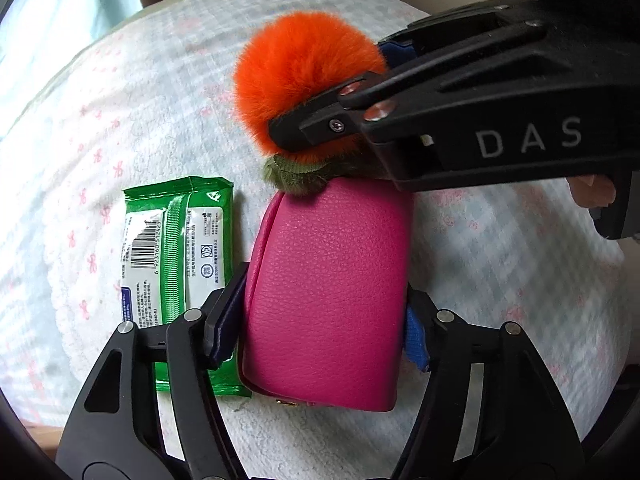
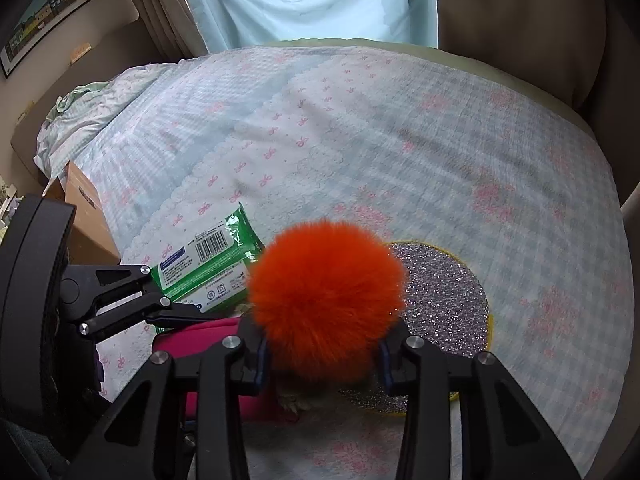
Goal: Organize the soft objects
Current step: 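Close the left gripper on the pink pouch while the right gripper grasps the orange pompom, then lift the pink pouch and orange pompom and carry both over the box, then open the left gripper to drop the pouch while the right gripper releases the pompom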
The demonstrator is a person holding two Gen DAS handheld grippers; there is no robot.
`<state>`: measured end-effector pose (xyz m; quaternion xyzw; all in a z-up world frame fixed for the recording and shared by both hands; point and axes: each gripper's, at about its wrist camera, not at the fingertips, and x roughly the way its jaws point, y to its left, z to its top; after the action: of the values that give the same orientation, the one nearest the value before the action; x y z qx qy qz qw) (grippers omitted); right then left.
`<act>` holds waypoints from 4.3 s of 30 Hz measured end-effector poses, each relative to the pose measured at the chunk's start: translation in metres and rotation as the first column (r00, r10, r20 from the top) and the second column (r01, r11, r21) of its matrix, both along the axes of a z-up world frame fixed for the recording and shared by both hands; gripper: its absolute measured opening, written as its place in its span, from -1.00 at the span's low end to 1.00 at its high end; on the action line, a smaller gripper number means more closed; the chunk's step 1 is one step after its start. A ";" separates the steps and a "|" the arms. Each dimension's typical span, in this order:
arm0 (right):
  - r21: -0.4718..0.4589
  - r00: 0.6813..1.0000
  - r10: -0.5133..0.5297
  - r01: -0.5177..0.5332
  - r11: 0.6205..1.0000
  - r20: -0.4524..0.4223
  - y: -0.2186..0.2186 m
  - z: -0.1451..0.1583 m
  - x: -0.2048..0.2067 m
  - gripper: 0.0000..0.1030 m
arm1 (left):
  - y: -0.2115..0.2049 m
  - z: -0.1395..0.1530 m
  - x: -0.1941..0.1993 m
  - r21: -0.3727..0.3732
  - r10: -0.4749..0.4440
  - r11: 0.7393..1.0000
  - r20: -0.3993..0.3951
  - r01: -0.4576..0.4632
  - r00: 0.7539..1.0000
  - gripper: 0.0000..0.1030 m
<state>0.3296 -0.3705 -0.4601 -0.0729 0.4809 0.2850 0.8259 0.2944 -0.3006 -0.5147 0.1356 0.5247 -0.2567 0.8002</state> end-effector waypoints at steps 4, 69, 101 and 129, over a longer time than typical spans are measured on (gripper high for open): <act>0.009 1.000 -0.013 0.013 1.000 0.008 -0.002 0.004 0.000 -0.31 | 0.006 0.003 0.005 -0.025 0.032 0.999 -0.010 -0.033 0.999 0.04; 0.038 0.895 -0.431 0.430 0.902 0.111 0.298 0.270 -0.199 -0.32 | 0.431 0.285 -0.150 -0.078 0.407 0.912 0.058 -0.402 0.912 -0.17; -0.194 0.700 -0.631 0.604 0.773 -0.334 0.354 0.070 -0.151 0.10 | 0.458 0.094 -0.081 0.134 0.230 0.970 -0.245 -0.202 0.942 0.59; -0.080 0.759 -0.636 0.631 0.771 -0.143 0.351 0.179 -0.197 1.00 | 0.470 0.187 -0.130 0.015 0.268 0.963 -0.156 -0.269 0.951 0.99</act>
<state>0.1326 -0.0199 -0.2816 0.1060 0.5463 -0.0125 0.8308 0.1648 0.1690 -0.3274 0.0400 0.5988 -0.1570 0.7844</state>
